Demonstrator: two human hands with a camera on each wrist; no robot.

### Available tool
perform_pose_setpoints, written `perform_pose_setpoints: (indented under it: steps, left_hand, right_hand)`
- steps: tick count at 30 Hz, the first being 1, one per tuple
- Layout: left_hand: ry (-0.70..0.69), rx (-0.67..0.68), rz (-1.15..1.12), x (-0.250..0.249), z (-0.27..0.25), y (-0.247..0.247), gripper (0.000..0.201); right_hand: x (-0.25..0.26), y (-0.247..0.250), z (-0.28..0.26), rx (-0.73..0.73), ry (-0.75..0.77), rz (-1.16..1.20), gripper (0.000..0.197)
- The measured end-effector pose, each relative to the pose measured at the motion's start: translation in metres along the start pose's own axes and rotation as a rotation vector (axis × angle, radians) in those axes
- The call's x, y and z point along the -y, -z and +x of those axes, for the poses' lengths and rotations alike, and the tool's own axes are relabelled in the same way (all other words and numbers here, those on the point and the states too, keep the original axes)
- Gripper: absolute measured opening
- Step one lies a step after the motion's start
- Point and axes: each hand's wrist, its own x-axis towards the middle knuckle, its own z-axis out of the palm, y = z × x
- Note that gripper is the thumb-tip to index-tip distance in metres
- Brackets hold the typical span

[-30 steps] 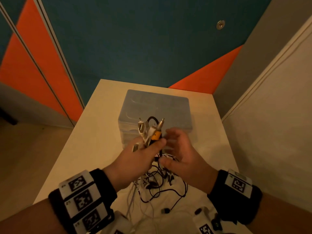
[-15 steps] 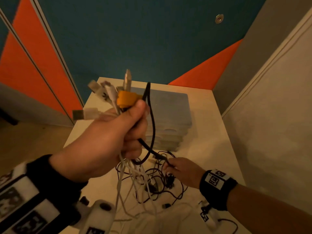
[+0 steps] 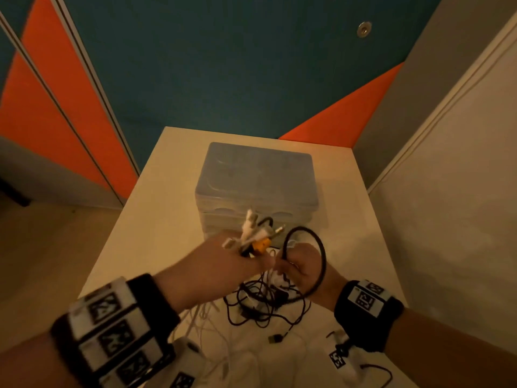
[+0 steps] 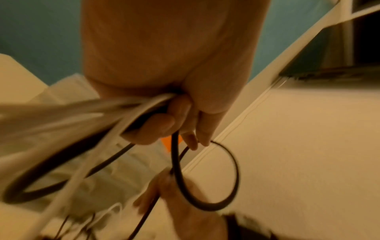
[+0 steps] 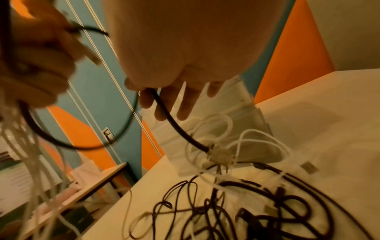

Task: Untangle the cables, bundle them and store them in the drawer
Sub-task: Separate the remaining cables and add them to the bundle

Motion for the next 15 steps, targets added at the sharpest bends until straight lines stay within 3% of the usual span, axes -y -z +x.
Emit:
perform_pose_setpoints:
  steps: [2, 5, 8, 10, 15]
  left_hand:
    - [-0.037, 0.02, 0.004, 0.01, 0.003, -0.011, 0.018]
    - [-0.06, -0.089, -0.136, 0.011, 0.003, -0.018, 0.004]
    - [-0.106, -0.162, -0.151, 0.011, 0.006, -0.019, 0.01]
    - [-0.124, -0.12, -0.12, 0.009, 0.004, -0.017, 0.015]
    - [-0.194, -0.151, -0.243, -0.004, 0.001, -0.012, 0.022]
  right_hand:
    - [0.016, 0.005, 0.003, -0.019, 0.073, 0.005, 0.026]
    - [0.023, 0.004, 0.009, -0.038, 0.094, 0.018, 0.014]
    - [0.022, -0.001, 0.01, -0.007, 0.152, 0.025, 0.018]
    - [0.025, -0.004, 0.012, 0.039, 0.143, 0.046, 0.024]
    - [0.03, -0.01, 0.017, 0.078, 0.185, 0.073, 0.013]
